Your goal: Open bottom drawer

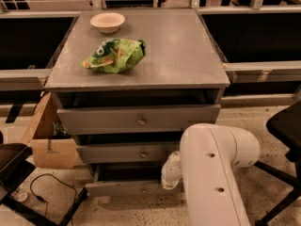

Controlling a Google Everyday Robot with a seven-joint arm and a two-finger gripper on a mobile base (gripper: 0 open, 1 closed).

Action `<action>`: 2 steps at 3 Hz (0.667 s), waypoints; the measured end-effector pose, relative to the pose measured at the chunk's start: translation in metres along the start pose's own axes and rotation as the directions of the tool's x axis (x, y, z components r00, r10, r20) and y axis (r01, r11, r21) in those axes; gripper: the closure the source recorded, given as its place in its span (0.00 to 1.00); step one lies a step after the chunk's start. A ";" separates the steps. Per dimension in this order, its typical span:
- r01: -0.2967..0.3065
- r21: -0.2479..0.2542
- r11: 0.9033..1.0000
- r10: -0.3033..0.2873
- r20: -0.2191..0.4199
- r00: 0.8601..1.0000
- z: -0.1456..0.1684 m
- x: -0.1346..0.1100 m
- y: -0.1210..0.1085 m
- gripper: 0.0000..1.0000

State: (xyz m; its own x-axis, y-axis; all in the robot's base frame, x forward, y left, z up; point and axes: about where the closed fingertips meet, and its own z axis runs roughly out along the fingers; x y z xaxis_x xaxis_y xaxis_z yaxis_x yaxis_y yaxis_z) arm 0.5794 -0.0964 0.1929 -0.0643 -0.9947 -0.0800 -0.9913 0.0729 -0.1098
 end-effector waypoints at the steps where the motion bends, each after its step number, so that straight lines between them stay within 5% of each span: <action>1: 0.000 0.000 1.000 0.000 0.000 1.000 -0.002 0.000 -0.001 1.00; 2: -0.024 -0.016 1.000 0.024 0.000 1.000 -0.004 0.002 0.004 1.00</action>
Offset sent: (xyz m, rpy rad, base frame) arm -0.2814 -0.1108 -0.0190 -0.0330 0.4380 -0.1792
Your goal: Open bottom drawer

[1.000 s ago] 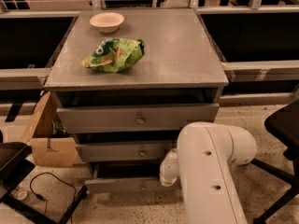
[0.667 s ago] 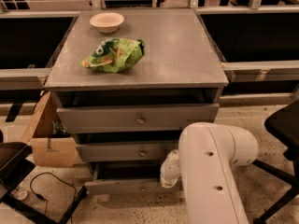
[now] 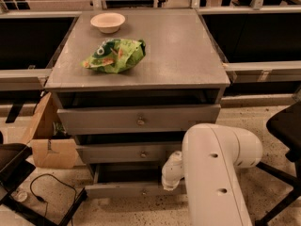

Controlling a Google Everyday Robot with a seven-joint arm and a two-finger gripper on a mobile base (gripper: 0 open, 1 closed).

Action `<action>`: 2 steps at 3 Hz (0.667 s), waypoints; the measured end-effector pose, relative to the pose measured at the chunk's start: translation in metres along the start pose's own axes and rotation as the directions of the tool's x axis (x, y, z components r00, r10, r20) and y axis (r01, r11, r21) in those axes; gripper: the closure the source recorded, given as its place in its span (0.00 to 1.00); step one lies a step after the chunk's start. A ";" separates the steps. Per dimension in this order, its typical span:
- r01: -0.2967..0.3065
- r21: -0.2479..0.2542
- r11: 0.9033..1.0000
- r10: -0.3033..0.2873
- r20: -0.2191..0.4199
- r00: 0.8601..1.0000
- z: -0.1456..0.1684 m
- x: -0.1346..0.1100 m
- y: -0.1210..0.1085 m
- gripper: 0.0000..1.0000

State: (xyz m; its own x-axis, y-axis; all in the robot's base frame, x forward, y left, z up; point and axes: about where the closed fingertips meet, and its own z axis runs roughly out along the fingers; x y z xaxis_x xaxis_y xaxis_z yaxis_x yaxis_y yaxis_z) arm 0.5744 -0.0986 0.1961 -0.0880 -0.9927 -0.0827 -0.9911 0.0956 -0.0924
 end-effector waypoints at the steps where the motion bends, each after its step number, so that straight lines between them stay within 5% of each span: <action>1: -0.008 -0.026 1.000 0.008 -0.006 1.000 0.000 0.007 0.012 1.00; 2: -0.008 -0.026 1.000 0.008 -0.006 1.000 -0.001 0.006 0.012 1.00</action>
Offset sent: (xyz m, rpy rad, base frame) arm -0.2889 -0.1114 -0.0190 -0.0490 0.4978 -0.0808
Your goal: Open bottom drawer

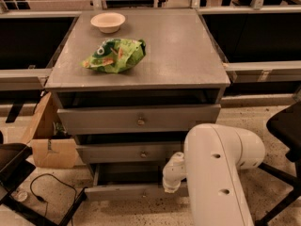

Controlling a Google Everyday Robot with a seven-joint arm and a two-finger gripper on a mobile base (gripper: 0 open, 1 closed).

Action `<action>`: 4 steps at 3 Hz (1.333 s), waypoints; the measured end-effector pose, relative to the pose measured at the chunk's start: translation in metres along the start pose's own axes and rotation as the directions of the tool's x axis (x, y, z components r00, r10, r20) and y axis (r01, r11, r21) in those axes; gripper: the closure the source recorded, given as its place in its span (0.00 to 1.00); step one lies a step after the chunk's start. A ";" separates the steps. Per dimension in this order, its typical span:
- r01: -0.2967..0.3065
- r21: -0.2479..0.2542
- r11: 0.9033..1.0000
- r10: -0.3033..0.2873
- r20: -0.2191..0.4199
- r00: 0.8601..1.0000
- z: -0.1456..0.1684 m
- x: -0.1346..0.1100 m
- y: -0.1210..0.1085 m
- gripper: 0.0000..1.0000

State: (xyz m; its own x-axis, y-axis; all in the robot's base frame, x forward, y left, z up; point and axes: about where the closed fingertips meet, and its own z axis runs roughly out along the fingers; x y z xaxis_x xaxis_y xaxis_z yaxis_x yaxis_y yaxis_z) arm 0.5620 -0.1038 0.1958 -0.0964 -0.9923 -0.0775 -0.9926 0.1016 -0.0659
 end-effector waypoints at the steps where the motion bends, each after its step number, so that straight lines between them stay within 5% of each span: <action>1: -0.004 -0.020 1.000 0.004 -0.004 1.000 0.000 0.004 0.009 1.00; 4: -0.012 -0.067 0.998 0.012 -0.005 1.000 -0.002 0.007 0.022 1.00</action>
Offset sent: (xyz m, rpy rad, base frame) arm -0.2814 -0.1027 -0.0236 -0.0302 0.4956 -0.0420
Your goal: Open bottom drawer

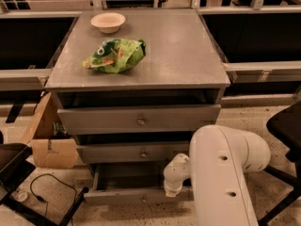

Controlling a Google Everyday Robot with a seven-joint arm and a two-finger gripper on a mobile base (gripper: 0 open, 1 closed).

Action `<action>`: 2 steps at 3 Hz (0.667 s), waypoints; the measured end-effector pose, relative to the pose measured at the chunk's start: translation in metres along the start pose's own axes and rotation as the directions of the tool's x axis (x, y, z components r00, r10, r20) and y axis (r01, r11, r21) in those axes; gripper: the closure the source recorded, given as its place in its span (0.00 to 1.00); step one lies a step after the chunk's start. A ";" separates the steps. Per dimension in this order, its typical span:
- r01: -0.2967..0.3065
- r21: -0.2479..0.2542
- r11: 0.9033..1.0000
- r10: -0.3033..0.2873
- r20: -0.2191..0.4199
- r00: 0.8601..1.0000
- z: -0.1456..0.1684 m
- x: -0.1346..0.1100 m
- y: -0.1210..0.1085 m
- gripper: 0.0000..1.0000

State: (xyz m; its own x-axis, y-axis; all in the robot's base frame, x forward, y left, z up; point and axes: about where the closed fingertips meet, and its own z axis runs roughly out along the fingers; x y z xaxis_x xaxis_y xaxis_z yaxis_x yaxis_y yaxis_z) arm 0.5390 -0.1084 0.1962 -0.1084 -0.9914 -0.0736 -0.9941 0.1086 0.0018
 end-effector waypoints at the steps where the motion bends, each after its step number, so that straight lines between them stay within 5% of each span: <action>1: 0.000 0.000 1.000 0.000 0.000 1.000 0.000 0.000 0.000 1.00; 2: -0.001 -0.027 1.000 0.001 -0.004 1.000 0.002 0.005 0.011 1.00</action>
Offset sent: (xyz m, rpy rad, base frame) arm -0.2605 -0.0919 -0.0287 -0.0088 0.4696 0.0129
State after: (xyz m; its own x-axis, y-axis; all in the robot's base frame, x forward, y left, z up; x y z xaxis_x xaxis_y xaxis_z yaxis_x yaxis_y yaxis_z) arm 0.5275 -0.1120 0.1938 -0.1097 -0.9915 -0.0700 -0.9937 0.1079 0.0291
